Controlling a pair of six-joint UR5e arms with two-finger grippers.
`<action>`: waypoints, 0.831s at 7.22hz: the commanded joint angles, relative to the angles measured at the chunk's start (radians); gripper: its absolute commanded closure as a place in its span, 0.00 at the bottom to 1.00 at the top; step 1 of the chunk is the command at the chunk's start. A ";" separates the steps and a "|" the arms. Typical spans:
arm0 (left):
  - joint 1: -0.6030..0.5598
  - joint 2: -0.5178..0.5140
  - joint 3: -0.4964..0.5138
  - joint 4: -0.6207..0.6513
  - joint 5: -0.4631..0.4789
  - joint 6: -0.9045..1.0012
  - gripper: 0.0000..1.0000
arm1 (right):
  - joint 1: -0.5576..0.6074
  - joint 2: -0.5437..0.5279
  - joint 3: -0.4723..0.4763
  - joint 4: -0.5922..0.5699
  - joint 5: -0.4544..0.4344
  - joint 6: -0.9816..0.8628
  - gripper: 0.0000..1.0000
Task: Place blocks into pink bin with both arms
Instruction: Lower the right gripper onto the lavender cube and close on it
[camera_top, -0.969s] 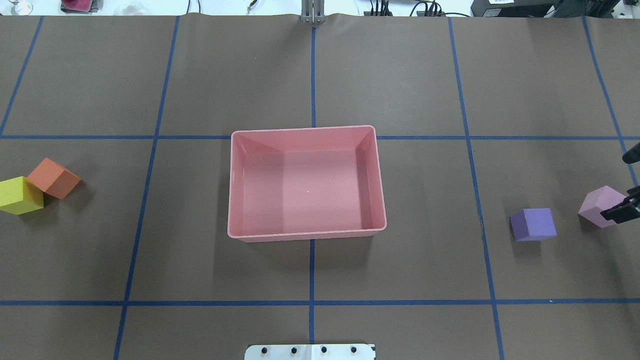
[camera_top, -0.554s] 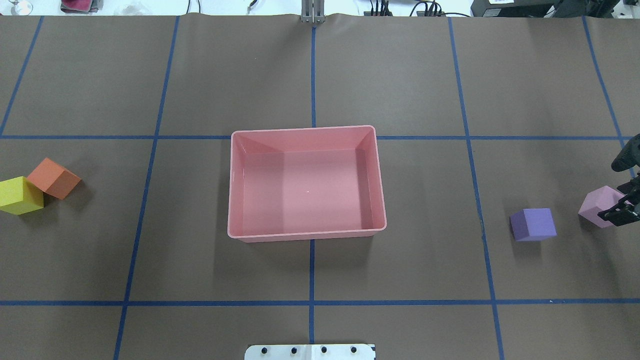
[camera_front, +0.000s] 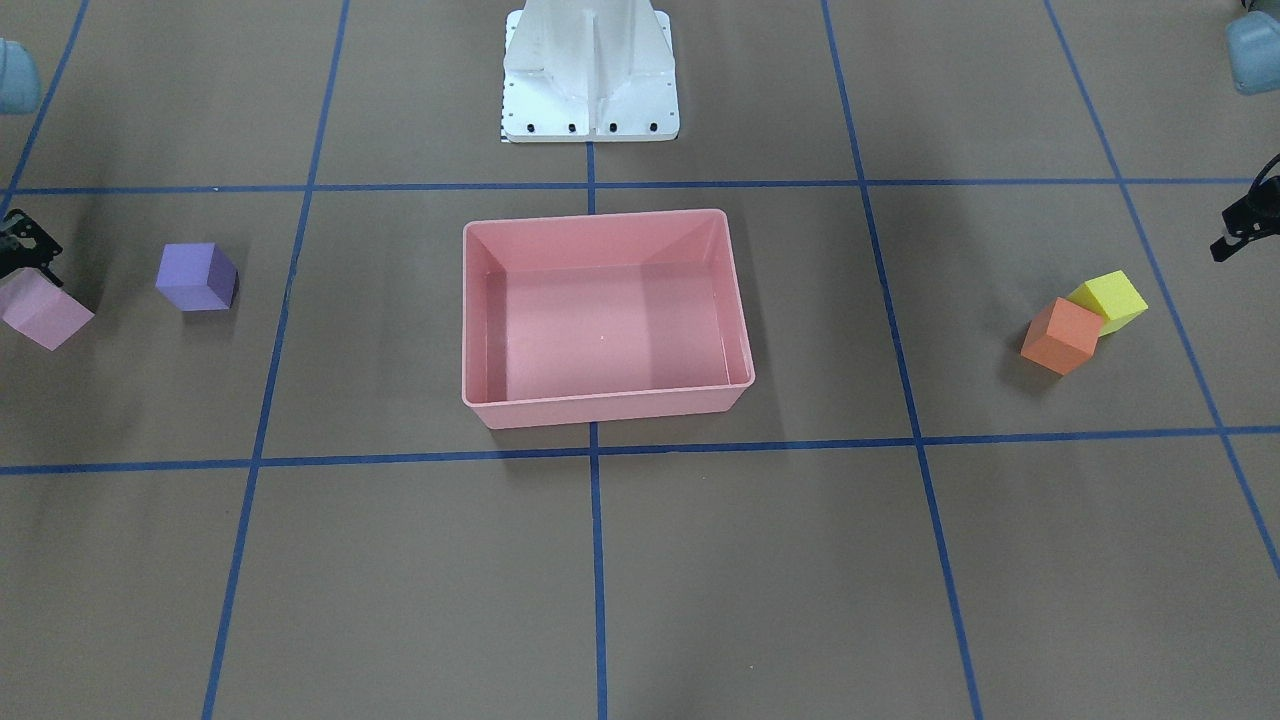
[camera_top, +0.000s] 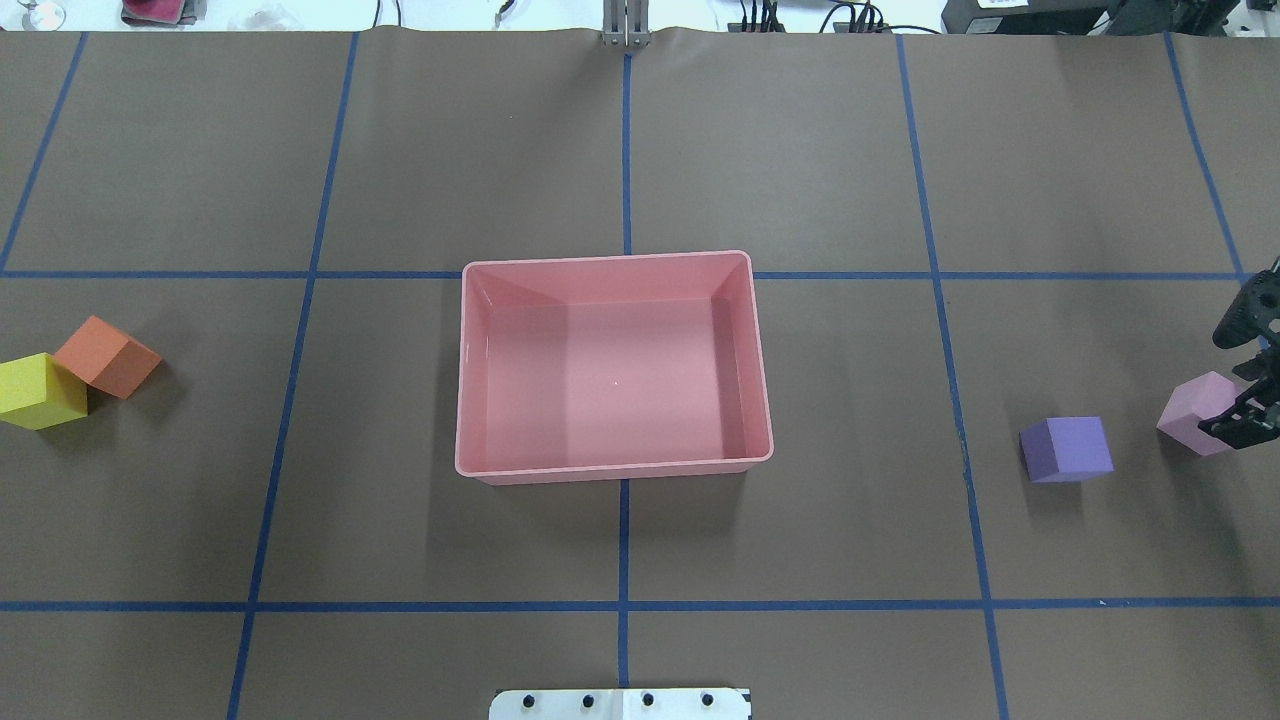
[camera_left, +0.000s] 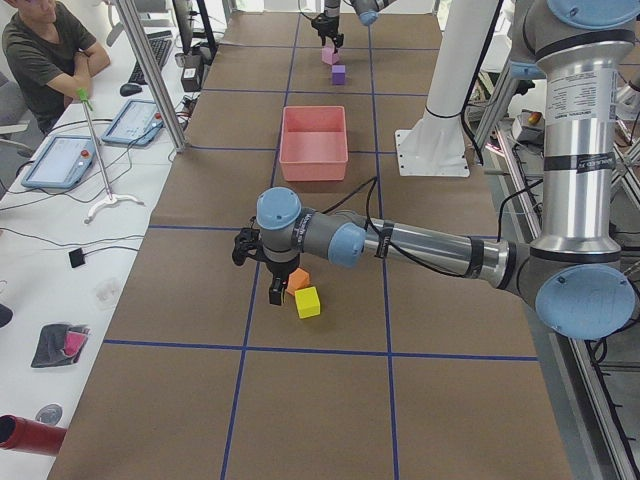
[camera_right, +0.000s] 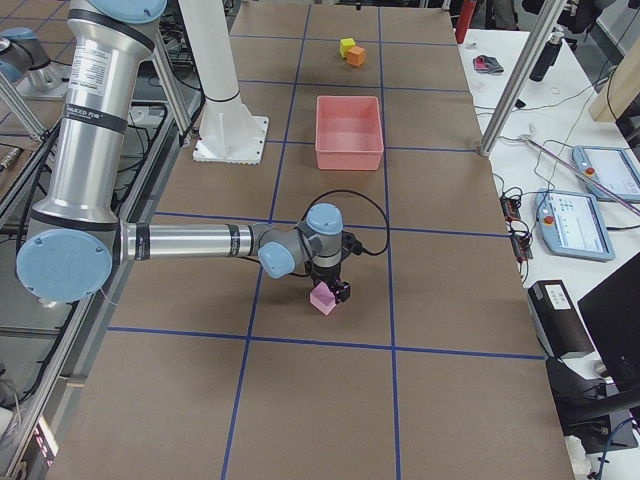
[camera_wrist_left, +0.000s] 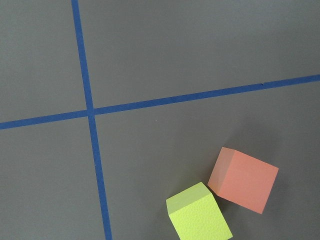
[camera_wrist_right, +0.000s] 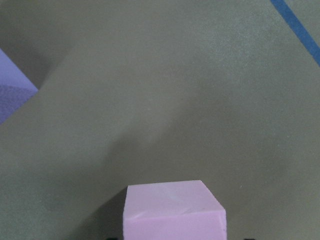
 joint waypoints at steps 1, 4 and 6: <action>-0.001 0.002 -0.001 0.000 0.000 -0.001 0.01 | -0.002 0.005 -0.023 -0.001 0.011 0.000 0.13; 0.066 -0.009 0.012 0.000 0.023 -0.011 0.01 | -0.002 0.008 -0.029 -0.006 0.061 0.015 1.00; 0.194 -0.032 0.022 -0.003 0.144 -0.087 0.01 | 0.024 0.052 0.017 -0.010 0.199 0.321 1.00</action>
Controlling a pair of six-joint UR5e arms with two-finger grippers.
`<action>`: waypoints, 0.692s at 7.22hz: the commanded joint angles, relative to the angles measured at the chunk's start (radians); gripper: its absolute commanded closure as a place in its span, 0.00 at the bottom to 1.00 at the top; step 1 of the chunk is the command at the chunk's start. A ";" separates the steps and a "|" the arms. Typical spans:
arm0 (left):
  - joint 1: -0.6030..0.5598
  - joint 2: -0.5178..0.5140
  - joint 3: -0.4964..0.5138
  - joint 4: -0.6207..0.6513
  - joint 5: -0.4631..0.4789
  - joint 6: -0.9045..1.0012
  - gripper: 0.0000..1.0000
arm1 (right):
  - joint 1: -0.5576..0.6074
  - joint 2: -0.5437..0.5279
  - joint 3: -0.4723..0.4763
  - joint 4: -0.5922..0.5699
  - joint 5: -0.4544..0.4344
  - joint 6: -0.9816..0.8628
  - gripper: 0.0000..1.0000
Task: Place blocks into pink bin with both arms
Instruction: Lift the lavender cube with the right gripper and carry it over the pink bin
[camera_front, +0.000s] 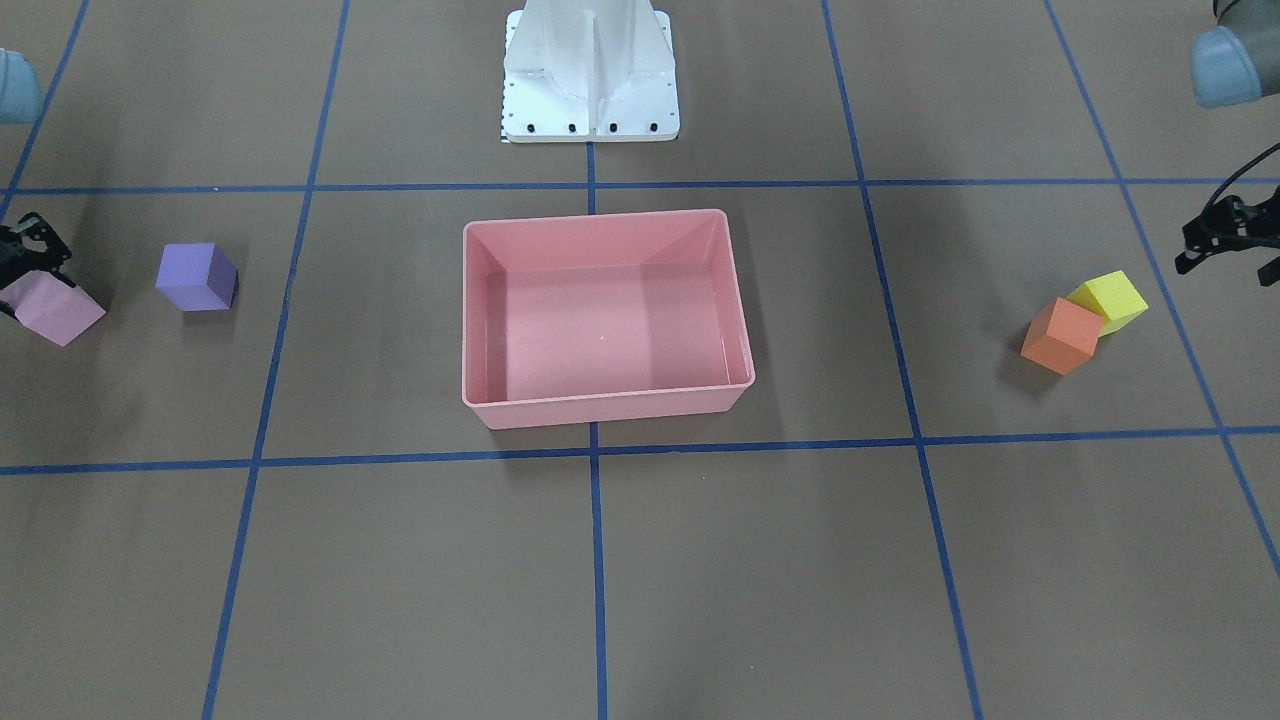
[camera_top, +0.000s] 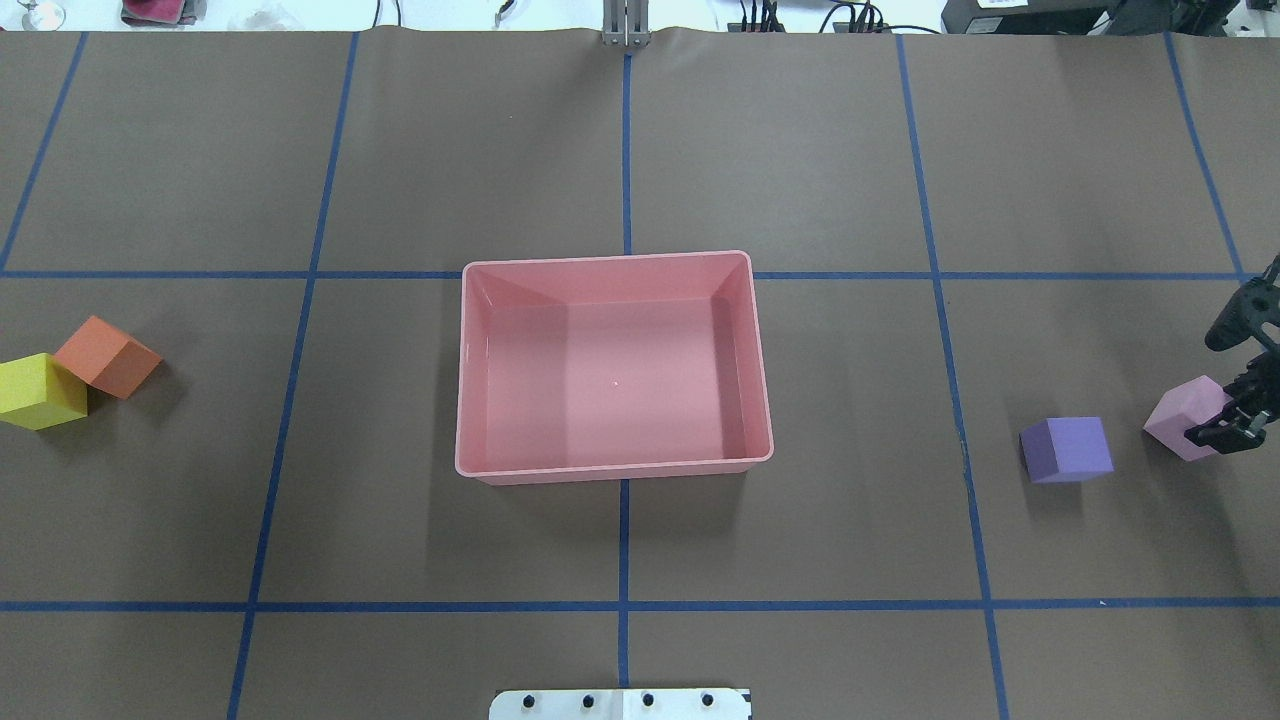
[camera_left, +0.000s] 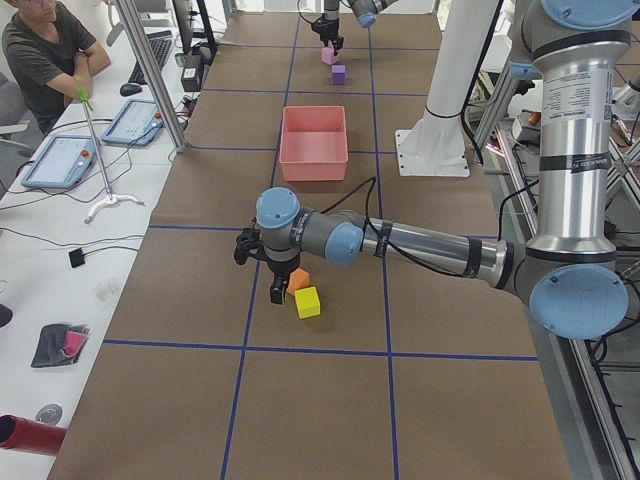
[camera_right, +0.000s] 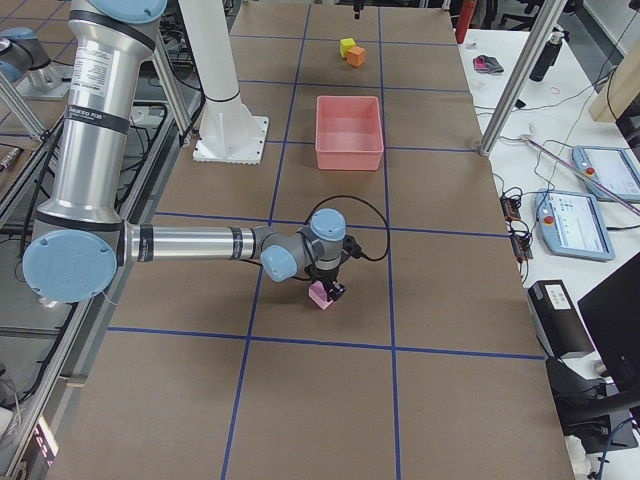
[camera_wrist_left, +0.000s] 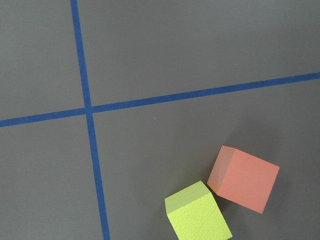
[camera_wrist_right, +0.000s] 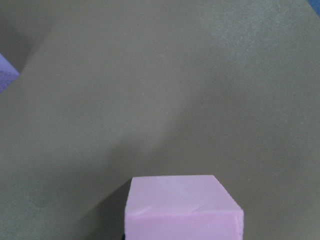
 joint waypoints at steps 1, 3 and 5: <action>0.085 -0.010 0.025 -0.005 0.050 -0.144 0.01 | 0.032 0.084 0.045 -0.003 0.076 0.345 1.00; 0.121 -0.007 0.032 -0.005 0.048 -0.153 0.01 | 0.043 0.208 0.064 -0.050 0.073 0.510 1.00; 0.141 -0.011 0.035 -0.072 0.048 -0.142 0.01 | 0.022 0.296 0.139 -0.124 0.071 0.726 1.00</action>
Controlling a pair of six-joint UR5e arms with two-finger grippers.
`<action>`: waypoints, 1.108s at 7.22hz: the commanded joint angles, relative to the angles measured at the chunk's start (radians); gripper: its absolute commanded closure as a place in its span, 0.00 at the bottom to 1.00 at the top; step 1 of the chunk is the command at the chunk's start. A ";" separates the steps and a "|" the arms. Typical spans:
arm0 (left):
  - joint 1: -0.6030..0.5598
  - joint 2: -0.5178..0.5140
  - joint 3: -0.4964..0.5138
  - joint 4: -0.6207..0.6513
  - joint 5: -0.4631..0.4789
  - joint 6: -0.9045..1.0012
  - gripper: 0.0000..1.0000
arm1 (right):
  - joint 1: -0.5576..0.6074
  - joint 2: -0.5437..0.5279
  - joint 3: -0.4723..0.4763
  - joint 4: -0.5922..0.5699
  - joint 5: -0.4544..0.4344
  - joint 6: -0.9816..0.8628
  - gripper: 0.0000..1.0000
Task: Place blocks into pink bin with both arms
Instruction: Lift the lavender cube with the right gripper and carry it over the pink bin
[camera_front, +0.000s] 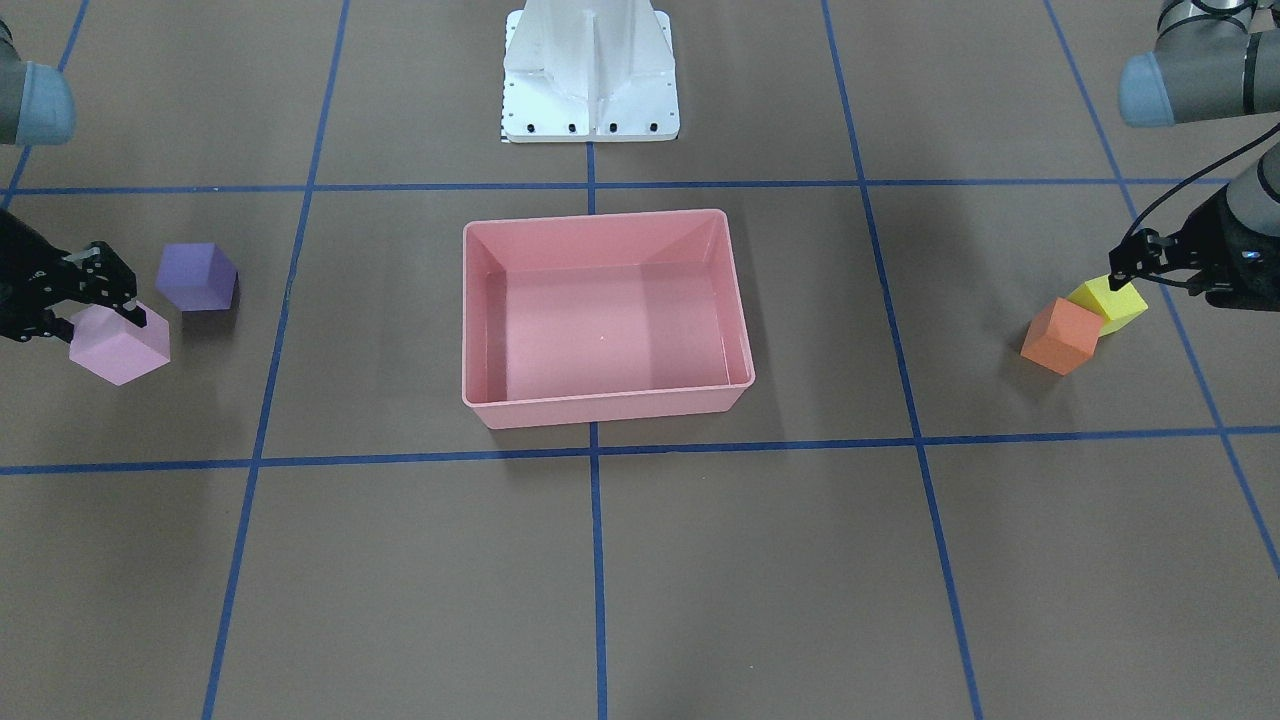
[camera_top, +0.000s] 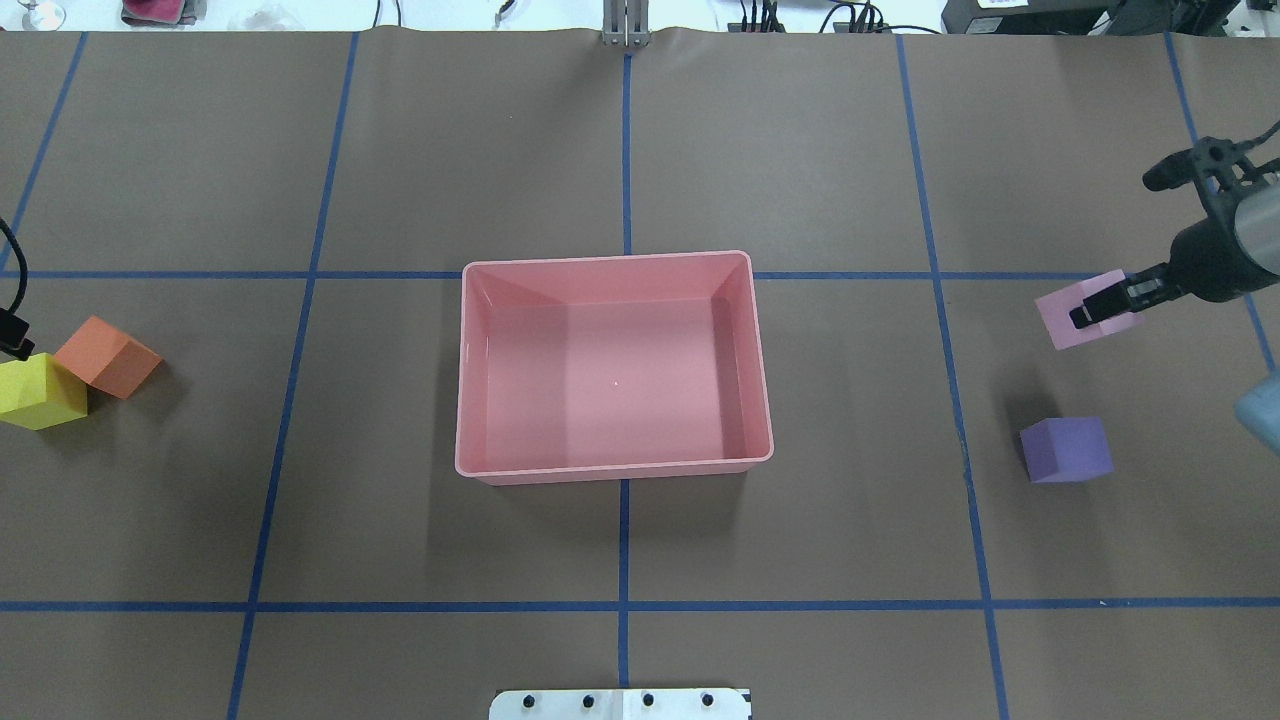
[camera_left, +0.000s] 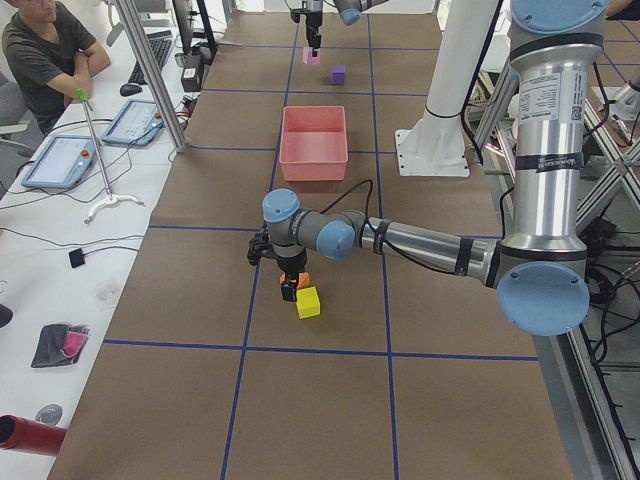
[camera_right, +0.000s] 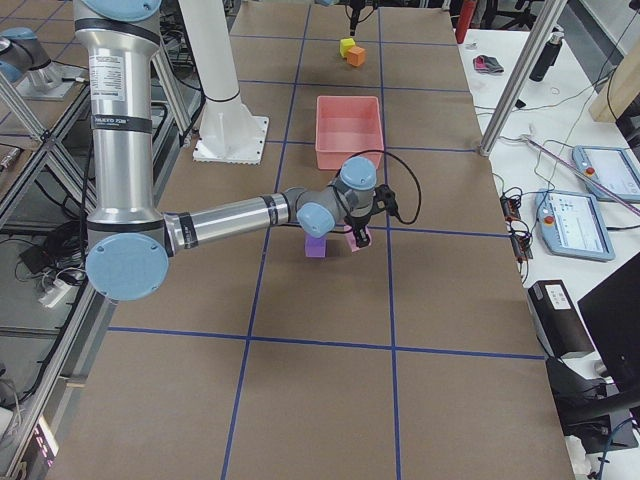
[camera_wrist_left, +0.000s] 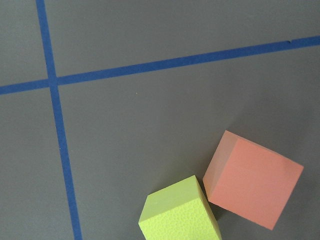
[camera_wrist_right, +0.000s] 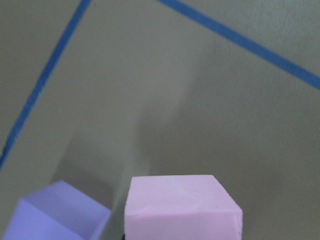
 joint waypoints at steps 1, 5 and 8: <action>0.016 -0.011 0.014 -0.127 0.000 0.002 0.02 | -0.062 0.081 0.092 -0.067 -0.012 0.267 1.00; 0.068 -0.067 0.106 -0.295 -0.002 0.023 0.03 | -0.371 0.235 0.203 -0.204 -0.236 0.747 1.00; 0.068 -0.068 0.106 -0.295 -0.002 0.024 0.03 | -0.444 0.463 0.199 -0.469 -0.321 0.768 1.00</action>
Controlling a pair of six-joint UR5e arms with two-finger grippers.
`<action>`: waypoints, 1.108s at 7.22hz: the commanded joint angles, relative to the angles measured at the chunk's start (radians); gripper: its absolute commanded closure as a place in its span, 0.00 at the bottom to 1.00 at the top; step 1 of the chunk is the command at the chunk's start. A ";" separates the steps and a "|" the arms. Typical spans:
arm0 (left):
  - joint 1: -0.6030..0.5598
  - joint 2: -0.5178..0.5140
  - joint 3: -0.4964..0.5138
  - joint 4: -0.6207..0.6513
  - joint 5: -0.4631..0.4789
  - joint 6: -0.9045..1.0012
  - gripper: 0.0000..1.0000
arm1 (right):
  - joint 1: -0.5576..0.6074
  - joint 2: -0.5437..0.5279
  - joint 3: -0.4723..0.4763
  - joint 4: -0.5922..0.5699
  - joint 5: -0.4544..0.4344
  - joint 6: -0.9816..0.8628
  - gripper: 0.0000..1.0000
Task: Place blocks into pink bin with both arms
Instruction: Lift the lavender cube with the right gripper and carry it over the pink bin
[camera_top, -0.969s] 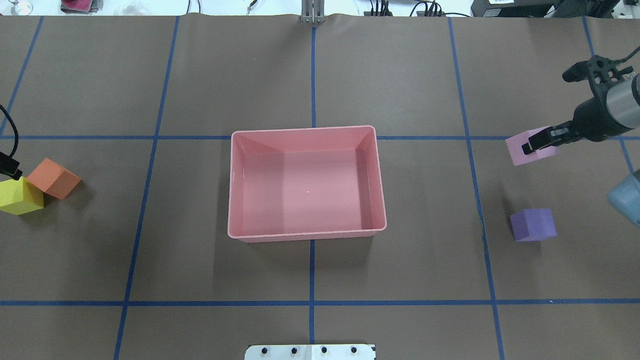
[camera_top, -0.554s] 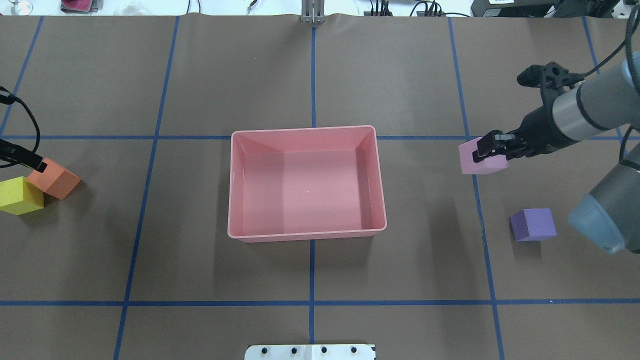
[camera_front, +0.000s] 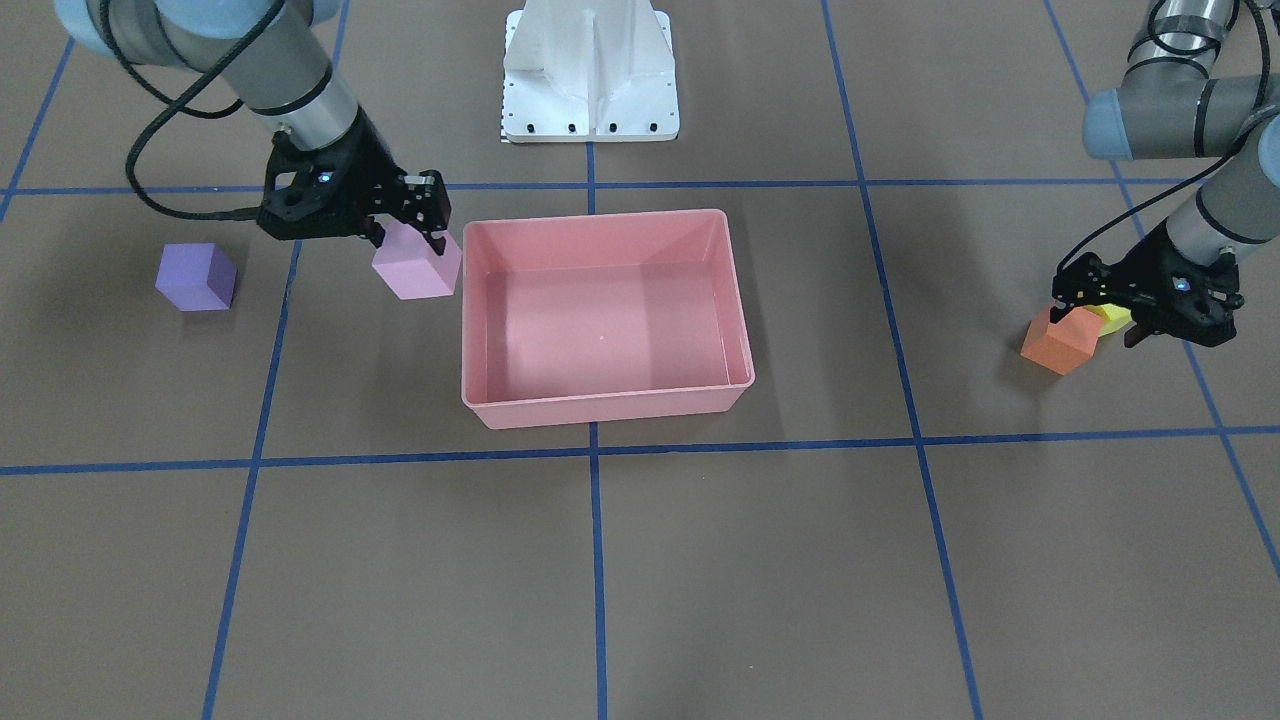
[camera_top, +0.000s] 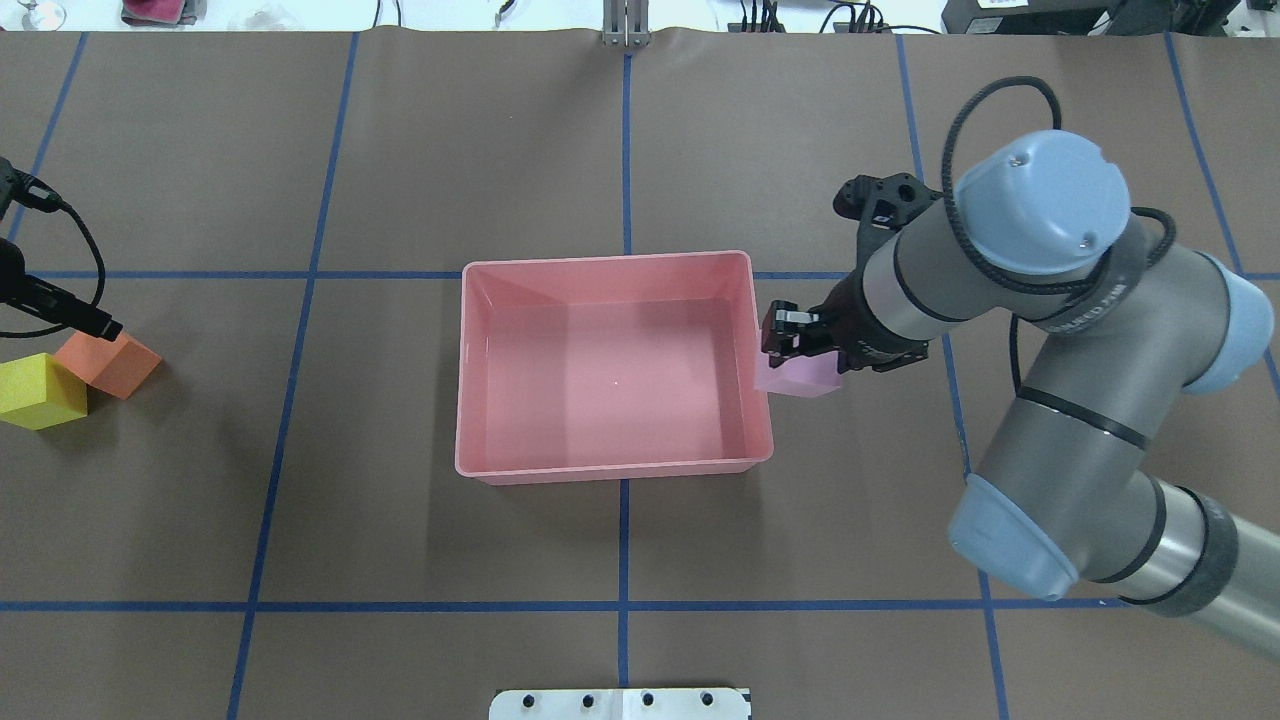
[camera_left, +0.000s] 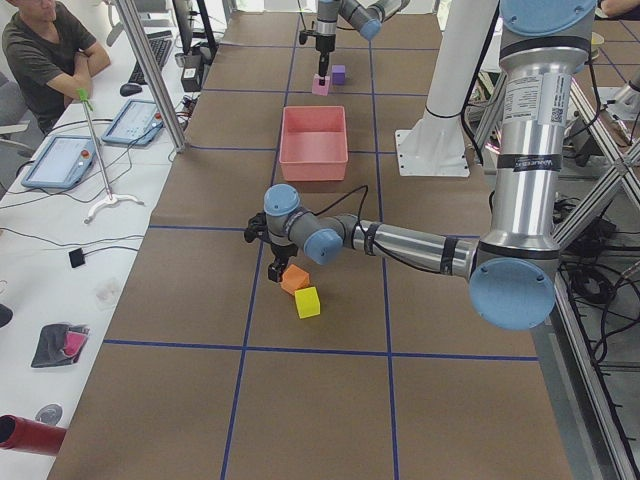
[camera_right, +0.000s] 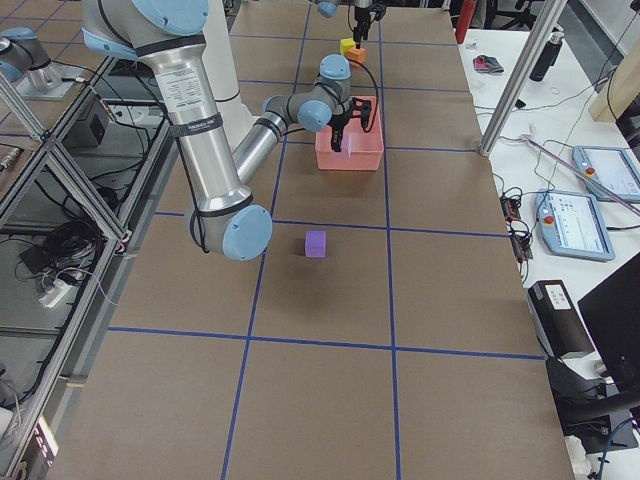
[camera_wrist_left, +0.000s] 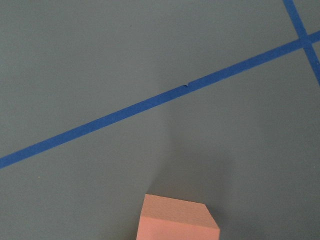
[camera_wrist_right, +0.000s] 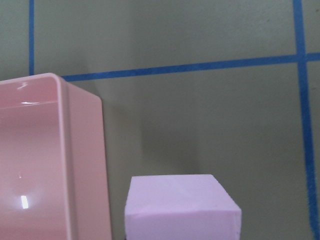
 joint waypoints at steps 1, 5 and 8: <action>0.000 -0.001 0.007 -0.001 0.001 0.000 0.03 | -0.041 0.114 -0.062 -0.059 -0.038 0.018 1.00; 0.028 0.001 0.012 -0.002 0.001 0.028 0.02 | -0.153 0.179 -0.176 -0.056 -0.133 0.041 0.14; 0.065 0.001 0.035 -0.001 0.011 0.031 0.02 | -0.166 0.183 -0.185 -0.049 -0.156 0.033 0.00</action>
